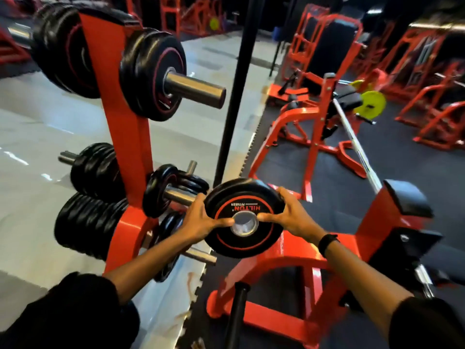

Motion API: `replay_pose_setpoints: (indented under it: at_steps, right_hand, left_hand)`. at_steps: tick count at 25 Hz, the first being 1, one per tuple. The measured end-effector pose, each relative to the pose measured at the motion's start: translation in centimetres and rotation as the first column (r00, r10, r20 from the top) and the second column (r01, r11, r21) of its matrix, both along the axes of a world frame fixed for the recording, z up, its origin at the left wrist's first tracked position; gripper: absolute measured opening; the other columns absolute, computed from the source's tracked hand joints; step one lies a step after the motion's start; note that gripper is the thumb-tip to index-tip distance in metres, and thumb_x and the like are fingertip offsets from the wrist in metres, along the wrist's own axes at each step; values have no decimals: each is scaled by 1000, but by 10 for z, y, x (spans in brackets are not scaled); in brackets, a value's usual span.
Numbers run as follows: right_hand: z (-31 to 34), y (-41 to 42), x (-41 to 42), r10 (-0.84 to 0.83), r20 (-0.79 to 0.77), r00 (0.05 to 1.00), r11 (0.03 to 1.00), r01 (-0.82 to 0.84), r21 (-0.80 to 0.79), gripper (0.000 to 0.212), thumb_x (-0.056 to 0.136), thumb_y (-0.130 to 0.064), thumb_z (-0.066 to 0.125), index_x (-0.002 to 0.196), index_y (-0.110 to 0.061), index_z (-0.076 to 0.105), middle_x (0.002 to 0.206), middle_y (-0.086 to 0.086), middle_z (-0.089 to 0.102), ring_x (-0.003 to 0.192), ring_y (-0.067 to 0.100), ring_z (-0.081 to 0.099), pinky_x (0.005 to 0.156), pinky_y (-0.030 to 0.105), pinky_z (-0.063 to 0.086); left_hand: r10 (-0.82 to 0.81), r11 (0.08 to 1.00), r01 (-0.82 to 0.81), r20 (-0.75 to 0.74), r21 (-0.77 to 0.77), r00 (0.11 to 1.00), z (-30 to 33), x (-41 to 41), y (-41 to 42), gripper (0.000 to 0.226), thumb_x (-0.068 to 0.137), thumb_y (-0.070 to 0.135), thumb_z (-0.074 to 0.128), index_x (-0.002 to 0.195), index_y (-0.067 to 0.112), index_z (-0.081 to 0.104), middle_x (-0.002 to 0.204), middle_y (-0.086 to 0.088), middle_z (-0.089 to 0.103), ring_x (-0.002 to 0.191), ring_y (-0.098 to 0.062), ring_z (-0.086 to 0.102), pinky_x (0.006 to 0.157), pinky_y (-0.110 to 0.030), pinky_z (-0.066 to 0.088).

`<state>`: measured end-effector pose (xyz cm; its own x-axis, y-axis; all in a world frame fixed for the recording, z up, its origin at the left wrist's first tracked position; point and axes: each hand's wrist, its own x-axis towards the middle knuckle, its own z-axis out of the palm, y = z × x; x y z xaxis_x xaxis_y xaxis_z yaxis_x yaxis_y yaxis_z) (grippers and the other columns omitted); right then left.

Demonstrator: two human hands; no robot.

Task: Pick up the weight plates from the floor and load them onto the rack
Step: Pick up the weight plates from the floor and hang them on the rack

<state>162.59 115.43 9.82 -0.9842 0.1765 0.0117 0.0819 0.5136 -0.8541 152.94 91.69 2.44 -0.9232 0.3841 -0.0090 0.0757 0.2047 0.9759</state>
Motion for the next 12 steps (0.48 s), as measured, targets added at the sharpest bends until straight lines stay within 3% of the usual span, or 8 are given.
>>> replay_pose_setpoints:
  at_steps: [2, 4, 6, 9, 12]
  right_hand:
    - [-15, 14, -31, 68, 52, 996, 998, -68, -5, 78, 57, -37, 94, 117, -6, 53, 110, 10, 68, 105, 19, 67, 93, 41, 55]
    - [-34, 28, -59, 122, 86, 989, 992, -125, 34, 84, 52, -47, 94, 112, -6, 52, 109, 19, 65, 98, 20, 65, 89, 55, 53]
    - [-50, 43, -86, 179, 131, 975, 975, -193, 106, 75, 50, -47, 95, 100, -12, 52, 93, 10, 64, 85, 13, 59, 82, 57, 53]
    - [-61, 49, -116, 250, 200, 947, 941, -287, 180, 61, 51, -34, 97, 84, -21, 47, 76, -12, 53, 70, 1, 49, 66, 38, 47]
    - [-76, 51, -150, 397, 281, 874, 866, -458, 202, 59, 56, -24, 96, 83, -21, 44, 75, -12, 49, 63, -4, 46, 60, 18, 38]
  left_hand:
    - [92, 995, -91, 52, -27, 994, -5, -2, 8, 95, 34, 62, 91, 110, 21, 53, 111, 0, 68, 104, -17, 66, 88, -45, 56]
    - [189, 982, -187, 72, -27, 979, -19, -4, 16, 91, 33, 60, 88, 108, 20, 53, 109, 0, 67, 102, -17, 65, 87, -45, 55]
    - [231, 972, -225, 112, -64, 966, -29, -6, 26, 87, 39, 53, 92, 108, 19, 53, 108, 1, 67, 101, -16, 65, 85, -43, 56]
    - [348, 934, -331, 130, -136, 928, -53, -4, 40, 77, 44, 36, 98, 98, 13, 49, 101, -5, 62, 93, -18, 59, 67, -24, 46]
    - [438, 894, -408, 166, -186, 884, -75, -5, 53, 77, 46, 35, 98, 95, 10, 44, 99, -10, 61, 92, -23, 58, 61, -21, 38]
